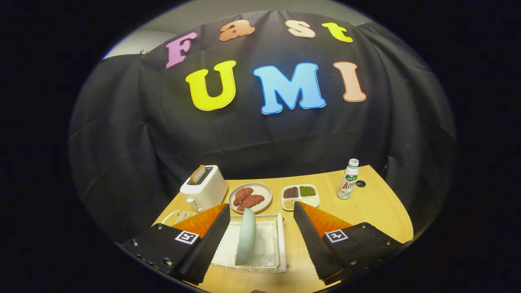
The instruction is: Take the plate from the dish rack, then take the spoon from the basket and place it into the plate.
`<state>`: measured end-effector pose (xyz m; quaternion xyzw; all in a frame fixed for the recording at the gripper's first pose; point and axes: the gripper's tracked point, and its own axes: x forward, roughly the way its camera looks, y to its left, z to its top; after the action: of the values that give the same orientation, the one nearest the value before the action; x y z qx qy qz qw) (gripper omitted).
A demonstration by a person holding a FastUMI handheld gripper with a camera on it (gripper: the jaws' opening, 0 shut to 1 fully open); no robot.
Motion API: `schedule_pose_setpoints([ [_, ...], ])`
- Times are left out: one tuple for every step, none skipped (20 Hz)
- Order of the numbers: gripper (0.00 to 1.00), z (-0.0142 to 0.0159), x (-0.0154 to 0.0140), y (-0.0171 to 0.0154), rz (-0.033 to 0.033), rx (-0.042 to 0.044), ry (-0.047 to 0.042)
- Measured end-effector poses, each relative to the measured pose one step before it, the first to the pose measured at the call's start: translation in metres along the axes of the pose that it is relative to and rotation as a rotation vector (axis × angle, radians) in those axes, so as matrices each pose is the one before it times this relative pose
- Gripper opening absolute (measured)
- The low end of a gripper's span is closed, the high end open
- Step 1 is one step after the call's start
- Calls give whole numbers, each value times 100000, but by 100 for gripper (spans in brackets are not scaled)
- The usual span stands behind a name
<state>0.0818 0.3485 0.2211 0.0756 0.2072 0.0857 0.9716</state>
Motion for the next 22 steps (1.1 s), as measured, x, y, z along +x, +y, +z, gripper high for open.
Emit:
schedule_pose_setpoints([
  [97,-499,683,410,589,1117,5078],
  [96,-733,808,370,670,1388,5550],
  [97,-729,860,421,255,1186,5529],
  [97,-571,726,410,499,220,4891],
  [97,-736,860,275,-376,-560,3849],
  [89,-434,758,-63,-1471,101,3138],
  [81,-726,273,-30,-1306,531,2497],
  [80,-572,1019,158,-1151,550,2531],
  [79,-262,678,20,-1381,321,2309],
  [77,-439,887,142,-870,341,1897],
  [77,-221,627,-125,-1986,-41,1559],
  [77,-276,507,-291,-2274,-150,1278],
  [77,-175,468,19,-1492,-487,1415],
  [76,-185,692,-223,-2100,-1064,1825],
  [72,31,297,-100,-1059,-1032,1514],
  [72,-216,709,19,-931,-590,1679],
  [72,-142,441,-203,-2268,-234,1770],
  [64,-240,210,-560,-3354,453,2071],
  [55,-103,183,254,319,399,1385],
  [46,-547,651,-298,-2692,836,2208],
  [37,-554,56,-149,-2585,1406,3523],
  [28,-127,-132,-468,-3158,-437,2143],
])
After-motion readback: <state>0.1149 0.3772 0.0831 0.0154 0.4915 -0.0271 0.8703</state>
